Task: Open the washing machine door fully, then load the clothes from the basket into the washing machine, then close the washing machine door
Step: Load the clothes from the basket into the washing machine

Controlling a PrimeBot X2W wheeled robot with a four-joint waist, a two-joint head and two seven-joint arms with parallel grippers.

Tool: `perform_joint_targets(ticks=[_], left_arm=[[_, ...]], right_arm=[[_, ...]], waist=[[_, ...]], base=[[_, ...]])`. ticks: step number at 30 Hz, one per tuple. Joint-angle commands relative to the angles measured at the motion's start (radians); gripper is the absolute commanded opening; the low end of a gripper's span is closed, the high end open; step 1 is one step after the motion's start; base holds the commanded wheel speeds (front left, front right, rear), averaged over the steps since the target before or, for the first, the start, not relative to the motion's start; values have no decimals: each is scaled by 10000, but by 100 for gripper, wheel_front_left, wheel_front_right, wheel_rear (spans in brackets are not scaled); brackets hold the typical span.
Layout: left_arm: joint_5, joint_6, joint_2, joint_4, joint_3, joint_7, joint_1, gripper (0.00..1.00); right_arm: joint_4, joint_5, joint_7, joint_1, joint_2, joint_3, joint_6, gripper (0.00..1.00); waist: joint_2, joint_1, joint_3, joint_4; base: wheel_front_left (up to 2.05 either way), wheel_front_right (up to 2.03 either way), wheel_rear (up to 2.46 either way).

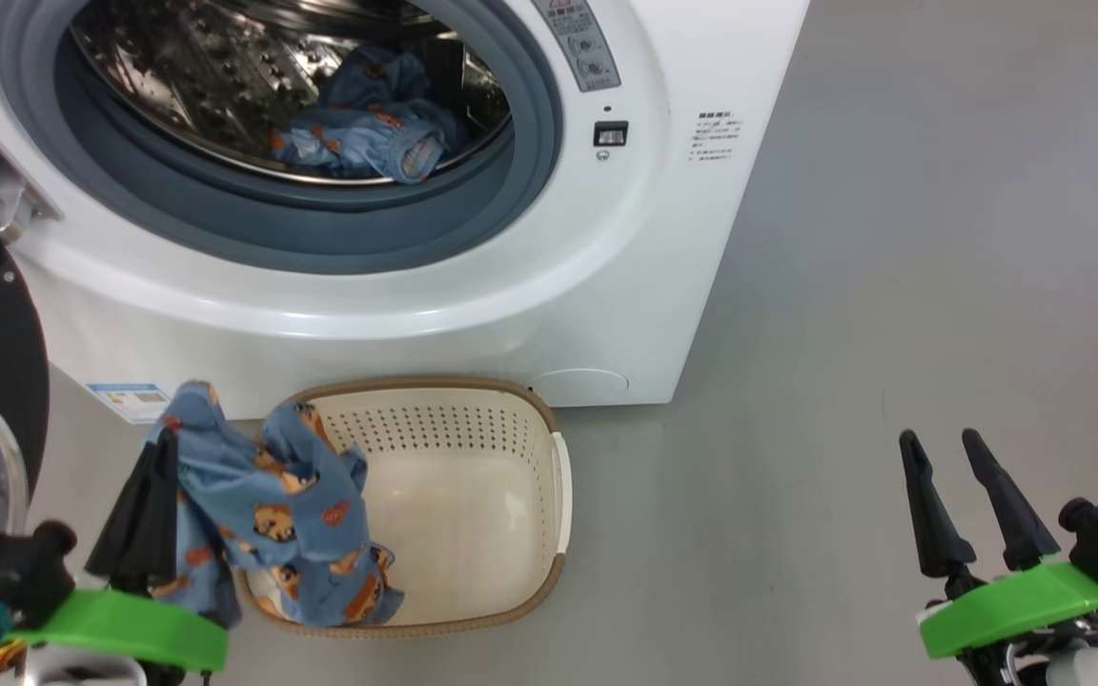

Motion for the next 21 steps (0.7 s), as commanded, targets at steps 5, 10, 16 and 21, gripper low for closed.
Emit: perform_joint_targets(ticks=[5, 10, 16, 21], left_arm=[[315, -15, 10, -854, 774, -65, 524, 0], [371, -15, -192, -1112, 886, -65, 721, 0], [211, -15, -223, -1127, 860, -65, 486, 0], [92, -15, -134, -1114, 767, -65, -35, 0]], right_arm=[[-284, 81, -48, 325, -173, 44, 16, 100], [-344, 76, -48, 394, -167, -9, 16, 100], [-399, 44, -48, 298, -105, 50, 16, 100], [-449, 7, -48, 160, 26, 67, 16, 100]], waist=[[0, 0, -147, -4], [0, 0, -129, -44], [0, 0, 50, -186], [0, 0, 330, -311]], base=[[0, 0, 0], [0, 0, 0], [0, 0, 0], [0, 0, 0]])
